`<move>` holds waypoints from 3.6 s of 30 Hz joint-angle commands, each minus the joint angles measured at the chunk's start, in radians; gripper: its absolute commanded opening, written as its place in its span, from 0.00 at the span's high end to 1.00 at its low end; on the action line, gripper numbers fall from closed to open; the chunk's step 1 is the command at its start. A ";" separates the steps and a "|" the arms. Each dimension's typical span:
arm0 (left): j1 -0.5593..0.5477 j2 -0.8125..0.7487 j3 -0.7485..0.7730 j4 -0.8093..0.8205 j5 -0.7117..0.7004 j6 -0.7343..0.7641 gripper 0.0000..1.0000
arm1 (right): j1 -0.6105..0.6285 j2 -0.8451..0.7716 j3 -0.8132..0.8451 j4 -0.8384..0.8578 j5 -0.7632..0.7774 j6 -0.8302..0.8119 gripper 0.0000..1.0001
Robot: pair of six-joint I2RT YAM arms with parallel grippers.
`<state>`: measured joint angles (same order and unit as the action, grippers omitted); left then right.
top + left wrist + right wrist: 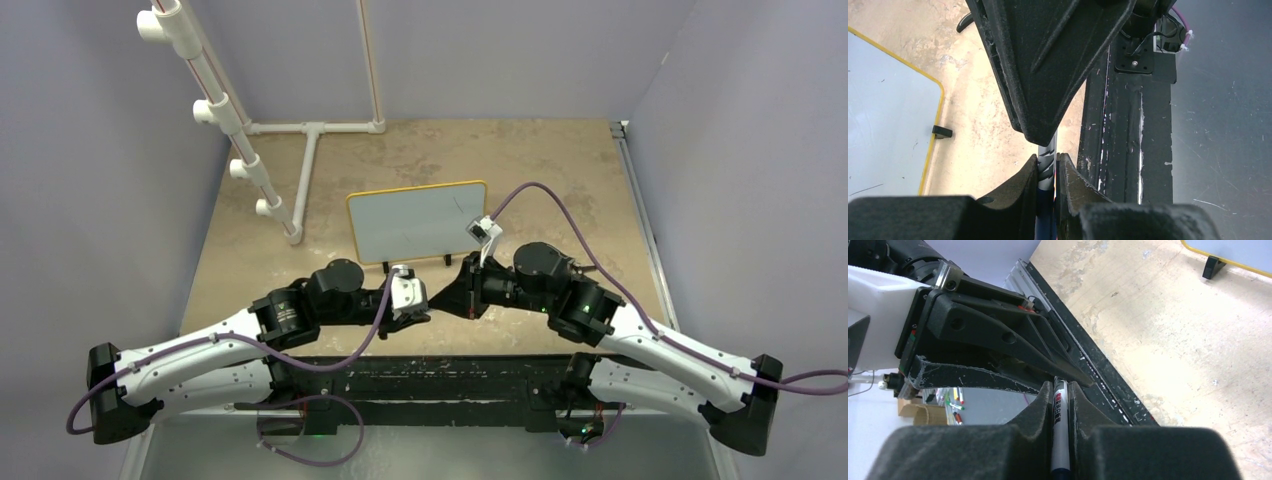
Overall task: Write a sentence on the whiteboard
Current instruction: Open the pen cap, then place the pen cap at the center of the board.
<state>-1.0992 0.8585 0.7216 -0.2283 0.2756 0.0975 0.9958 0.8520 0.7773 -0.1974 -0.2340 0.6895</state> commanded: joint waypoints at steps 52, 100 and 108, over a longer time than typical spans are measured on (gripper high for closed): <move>0.009 0.040 0.002 -0.010 -0.046 0.016 1.00 | -0.063 -0.031 0.343 -0.422 0.012 -0.209 1.00; 0.383 0.162 -0.373 0.090 -0.672 -0.810 1.00 | -0.063 -0.143 -0.044 -0.009 0.453 -0.185 1.00; 0.387 0.223 -0.359 0.084 -0.696 -0.794 0.78 | -0.063 -0.147 -0.072 0.022 0.447 -0.179 1.00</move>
<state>-0.7189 1.0729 0.3550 -0.1650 -0.3847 -0.6960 0.9348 0.7174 0.7136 -0.2398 0.1928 0.5003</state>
